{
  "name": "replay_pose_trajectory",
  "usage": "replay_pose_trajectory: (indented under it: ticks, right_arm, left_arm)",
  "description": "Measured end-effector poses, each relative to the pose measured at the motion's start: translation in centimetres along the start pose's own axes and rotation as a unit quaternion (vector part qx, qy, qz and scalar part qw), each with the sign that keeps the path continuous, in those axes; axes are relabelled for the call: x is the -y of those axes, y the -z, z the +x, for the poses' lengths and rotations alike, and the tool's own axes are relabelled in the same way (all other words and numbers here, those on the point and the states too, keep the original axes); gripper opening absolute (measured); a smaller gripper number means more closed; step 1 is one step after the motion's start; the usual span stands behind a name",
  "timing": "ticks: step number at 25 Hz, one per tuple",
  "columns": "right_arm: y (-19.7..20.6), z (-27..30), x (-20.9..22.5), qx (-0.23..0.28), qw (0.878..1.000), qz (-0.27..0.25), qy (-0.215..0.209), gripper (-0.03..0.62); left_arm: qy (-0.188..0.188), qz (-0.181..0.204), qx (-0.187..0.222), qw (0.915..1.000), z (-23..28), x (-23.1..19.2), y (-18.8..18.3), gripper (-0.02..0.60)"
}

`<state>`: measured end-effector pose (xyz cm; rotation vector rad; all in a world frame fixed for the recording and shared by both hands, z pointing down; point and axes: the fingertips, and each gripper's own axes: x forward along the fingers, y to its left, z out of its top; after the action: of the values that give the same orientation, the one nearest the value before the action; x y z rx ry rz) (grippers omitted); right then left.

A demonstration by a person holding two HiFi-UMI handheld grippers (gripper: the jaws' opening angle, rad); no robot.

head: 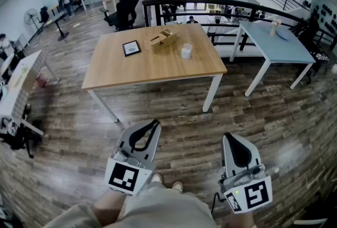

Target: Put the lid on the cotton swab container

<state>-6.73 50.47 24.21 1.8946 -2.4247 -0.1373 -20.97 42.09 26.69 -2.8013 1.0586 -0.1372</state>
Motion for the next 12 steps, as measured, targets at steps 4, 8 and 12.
replay_pose_trajectory:
  ticks: [4,8,12]
  right_arm:
    - [-0.1,0.0,-0.1,-0.002,1.0,0.009,0.0,0.026]
    - [0.3,0.0,0.6,-0.007,1.0,0.016,0.006,0.026]
    - [1.3,-0.1,1.0,-0.012,1.0,0.019,0.001,0.026]
  left_arm:
    - [0.001,0.003,-0.001,1.0,-0.4,-0.2,-0.3,0.035]
    - [0.0,0.001,-0.004,1.0,-0.2,0.0,-0.3,0.035]
    - [0.001,0.0,-0.01,1.0,0.2,0.5,0.4,0.035]
